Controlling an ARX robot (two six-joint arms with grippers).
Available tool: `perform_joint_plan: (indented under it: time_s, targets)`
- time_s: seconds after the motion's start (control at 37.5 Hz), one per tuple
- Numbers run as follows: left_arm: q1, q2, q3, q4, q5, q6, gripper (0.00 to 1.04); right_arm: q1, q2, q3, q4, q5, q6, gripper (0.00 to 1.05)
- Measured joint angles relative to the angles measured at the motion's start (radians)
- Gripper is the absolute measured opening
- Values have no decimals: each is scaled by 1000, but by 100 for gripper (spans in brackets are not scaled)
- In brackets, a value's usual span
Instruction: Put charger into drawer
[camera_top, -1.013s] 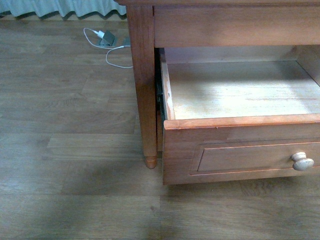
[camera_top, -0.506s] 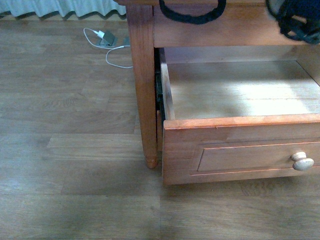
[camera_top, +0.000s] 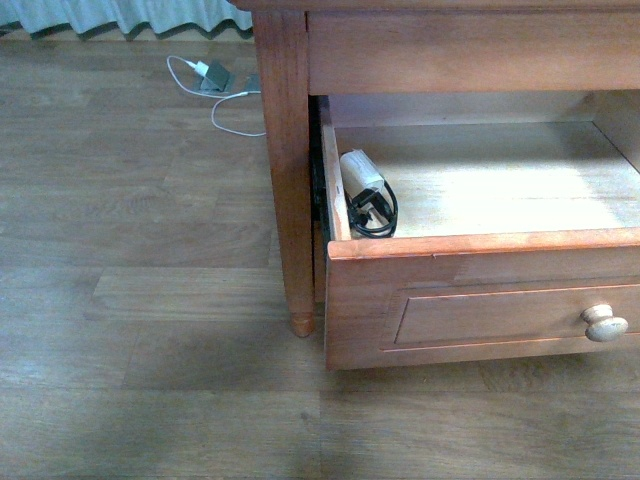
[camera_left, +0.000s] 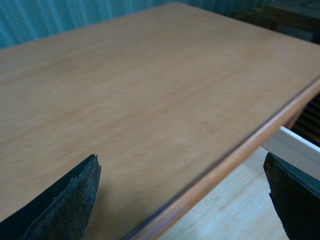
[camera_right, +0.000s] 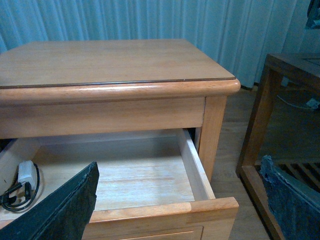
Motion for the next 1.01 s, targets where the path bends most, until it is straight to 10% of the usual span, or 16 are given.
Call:
perform_joint_plan:
  time_s: [0.85, 1.01]
  targets:
    - [257, -890, -626, -195, -229, -142, 98, 0, 0, 0, 0, 0, 0, 96]
    - [296, -942, -727, -63, -247, -90, 76, 0, 0, 0, 0, 0, 0, 96]
